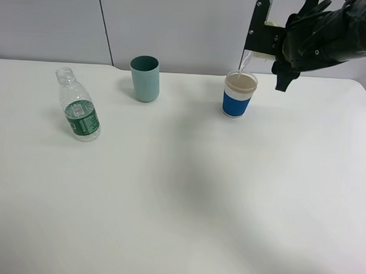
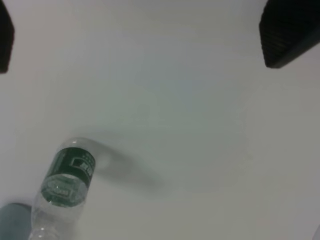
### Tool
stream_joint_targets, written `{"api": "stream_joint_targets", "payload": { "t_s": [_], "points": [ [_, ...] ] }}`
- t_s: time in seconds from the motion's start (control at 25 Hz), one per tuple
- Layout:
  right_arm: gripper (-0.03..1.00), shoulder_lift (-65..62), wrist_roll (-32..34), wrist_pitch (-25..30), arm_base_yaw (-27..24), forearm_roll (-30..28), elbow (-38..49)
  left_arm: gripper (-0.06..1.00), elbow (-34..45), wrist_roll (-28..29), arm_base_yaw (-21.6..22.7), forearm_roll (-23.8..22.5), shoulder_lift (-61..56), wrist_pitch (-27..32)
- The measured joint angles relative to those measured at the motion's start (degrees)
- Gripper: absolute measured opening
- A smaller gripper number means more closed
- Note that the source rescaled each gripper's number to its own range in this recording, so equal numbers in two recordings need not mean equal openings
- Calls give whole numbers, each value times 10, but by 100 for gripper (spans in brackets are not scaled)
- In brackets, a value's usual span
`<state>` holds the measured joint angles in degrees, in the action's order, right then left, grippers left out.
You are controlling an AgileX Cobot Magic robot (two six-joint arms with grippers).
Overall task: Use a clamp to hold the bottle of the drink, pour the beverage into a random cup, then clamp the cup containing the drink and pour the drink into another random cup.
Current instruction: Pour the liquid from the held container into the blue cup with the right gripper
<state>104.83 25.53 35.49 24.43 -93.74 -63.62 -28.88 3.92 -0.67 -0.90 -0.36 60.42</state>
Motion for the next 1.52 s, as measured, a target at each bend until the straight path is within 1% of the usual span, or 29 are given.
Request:
{"api": "stream_joint_targets", "payload": {
  "t_s": [0.32, 0.6, 0.8, 1.0, 1.28, 1.52],
  "points": [
    [3, 0, -1, 0, 0, -12, 0, 100, 0, 0, 0, 0, 0, 0],
    [3, 0, -2, 14, 0, -37, 0, 100, 0, 0, 0, 0, 0, 0],
    [3, 0, -2, 14, 0, -49, 0, 100, 0, 0, 0, 0, 0, 0],
    [3, 0, -5, 15, 0, -50, 0, 100, 0, 0, 0, 0, 0, 0],
    [3, 0, -5, 32, 0, -50, 0, 100, 0, 0, 0, -1, 0, 0],
    [3, 0, -13, 33, 0, -50, 0, 100, 0, 0, 0, -1, 0, 0]
  ]
}}
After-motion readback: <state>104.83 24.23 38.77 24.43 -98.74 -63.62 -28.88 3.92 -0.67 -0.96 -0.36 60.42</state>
